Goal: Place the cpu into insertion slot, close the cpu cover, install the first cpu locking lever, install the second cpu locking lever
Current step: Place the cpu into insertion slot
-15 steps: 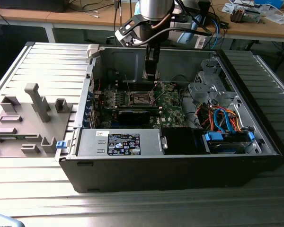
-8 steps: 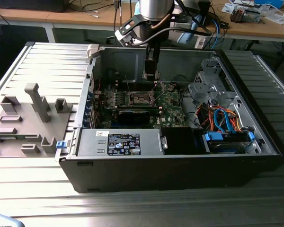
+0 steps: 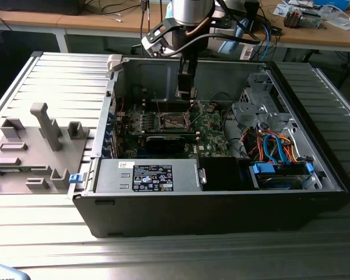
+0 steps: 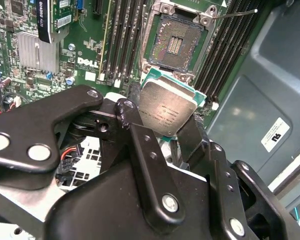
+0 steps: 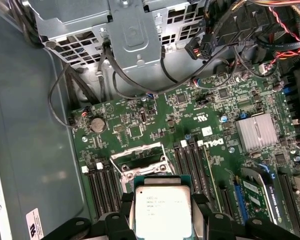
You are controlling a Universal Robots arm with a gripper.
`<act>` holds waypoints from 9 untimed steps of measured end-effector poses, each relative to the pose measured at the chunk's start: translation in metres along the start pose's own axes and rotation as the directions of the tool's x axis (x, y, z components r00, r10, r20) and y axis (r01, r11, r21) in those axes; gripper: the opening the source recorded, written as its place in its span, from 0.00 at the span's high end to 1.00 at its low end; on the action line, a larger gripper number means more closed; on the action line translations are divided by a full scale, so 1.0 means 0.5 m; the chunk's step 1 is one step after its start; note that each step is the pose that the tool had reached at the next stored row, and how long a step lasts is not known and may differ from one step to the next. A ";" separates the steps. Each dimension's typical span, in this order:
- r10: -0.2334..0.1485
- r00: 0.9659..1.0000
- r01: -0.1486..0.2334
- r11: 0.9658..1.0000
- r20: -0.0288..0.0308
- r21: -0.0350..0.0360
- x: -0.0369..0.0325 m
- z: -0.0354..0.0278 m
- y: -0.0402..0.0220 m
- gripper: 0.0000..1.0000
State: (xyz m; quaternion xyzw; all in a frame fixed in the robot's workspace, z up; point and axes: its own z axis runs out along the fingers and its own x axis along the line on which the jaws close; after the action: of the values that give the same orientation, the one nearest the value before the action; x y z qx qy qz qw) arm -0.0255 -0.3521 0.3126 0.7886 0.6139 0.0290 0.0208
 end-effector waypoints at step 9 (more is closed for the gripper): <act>0.004 1.000 -0.004 1.000 0.000 0.000 0.000 0.001 0.000 0.45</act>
State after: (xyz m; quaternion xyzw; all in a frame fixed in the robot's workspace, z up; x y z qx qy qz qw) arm -0.0255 -0.3521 0.3122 0.7899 0.6122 0.0290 0.0209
